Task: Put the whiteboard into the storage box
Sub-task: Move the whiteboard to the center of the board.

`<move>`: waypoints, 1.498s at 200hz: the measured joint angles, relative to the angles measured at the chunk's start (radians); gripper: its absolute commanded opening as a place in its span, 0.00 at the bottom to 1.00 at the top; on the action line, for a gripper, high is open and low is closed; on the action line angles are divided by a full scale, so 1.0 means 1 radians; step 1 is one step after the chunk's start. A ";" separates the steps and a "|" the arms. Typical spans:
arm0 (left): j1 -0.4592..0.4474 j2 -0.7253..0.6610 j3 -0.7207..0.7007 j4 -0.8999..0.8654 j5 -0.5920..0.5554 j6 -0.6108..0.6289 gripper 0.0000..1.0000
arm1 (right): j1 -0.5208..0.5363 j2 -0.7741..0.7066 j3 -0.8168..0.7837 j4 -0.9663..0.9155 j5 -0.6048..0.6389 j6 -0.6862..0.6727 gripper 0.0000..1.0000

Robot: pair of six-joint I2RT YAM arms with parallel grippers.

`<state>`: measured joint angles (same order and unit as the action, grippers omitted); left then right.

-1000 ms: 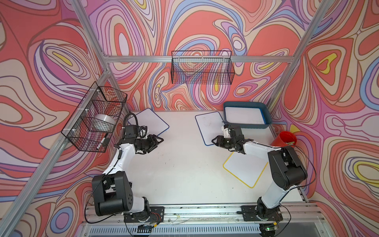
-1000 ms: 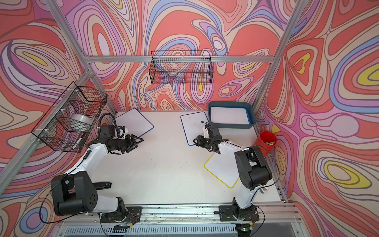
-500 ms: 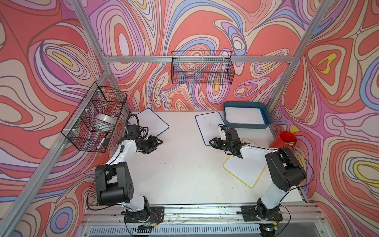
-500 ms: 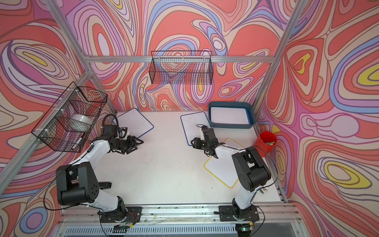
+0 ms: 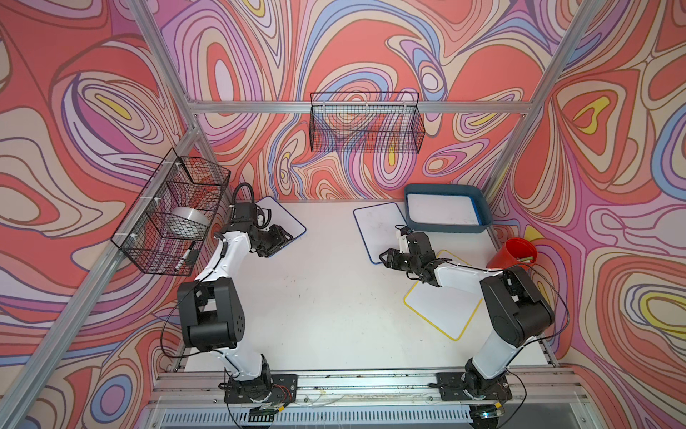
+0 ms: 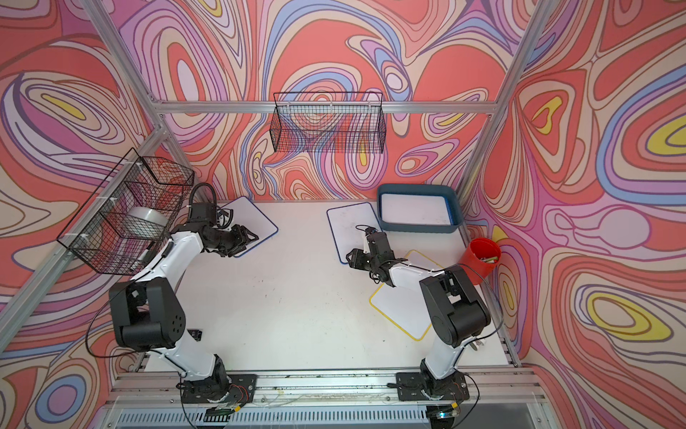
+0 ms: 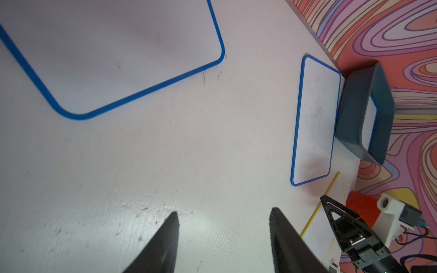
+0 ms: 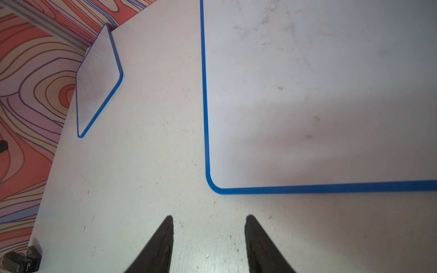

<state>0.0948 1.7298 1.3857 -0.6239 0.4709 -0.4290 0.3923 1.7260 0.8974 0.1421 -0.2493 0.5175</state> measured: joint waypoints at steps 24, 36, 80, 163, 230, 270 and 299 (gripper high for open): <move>-0.040 0.138 0.126 -0.049 -0.069 0.035 0.55 | 0.000 0.000 0.000 -0.001 0.003 0.000 0.51; -0.053 0.203 0.185 -0.079 -0.100 0.051 0.54 | 0.000 0.000 0.000 -0.002 0.006 0.000 0.51; -0.059 0.377 0.366 -0.141 -0.196 0.087 0.54 | 0.000 0.000 0.000 -0.008 0.006 0.000 0.51; -0.065 0.579 0.568 -0.222 -0.326 0.188 0.55 | 0.000 0.002 0.002 -0.021 0.002 0.005 0.51; -0.065 0.615 0.587 -0.228 -0.289 0.193 0.55 | 0.000 0.018 0.010 -0.024 -0.005 0.016 0.51; -0.066 0.621 0.595 -0.229 -0.261 0.189 0.55 | 0.000 0.018 0.012 -0.027 -0.005 0.016 0.51; -0.078 0.622 0.596 -0.225 -0.251 0.185 0.55 | 0.000 0.018 0.016 -0.031 -0.005 0.016 0.51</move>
<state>0.0166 2.3516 1.9820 -0.8490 0.2195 -0.2443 0.3923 1.7439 0.9134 0.1116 -0.2546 0.5339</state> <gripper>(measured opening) 0.550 0.507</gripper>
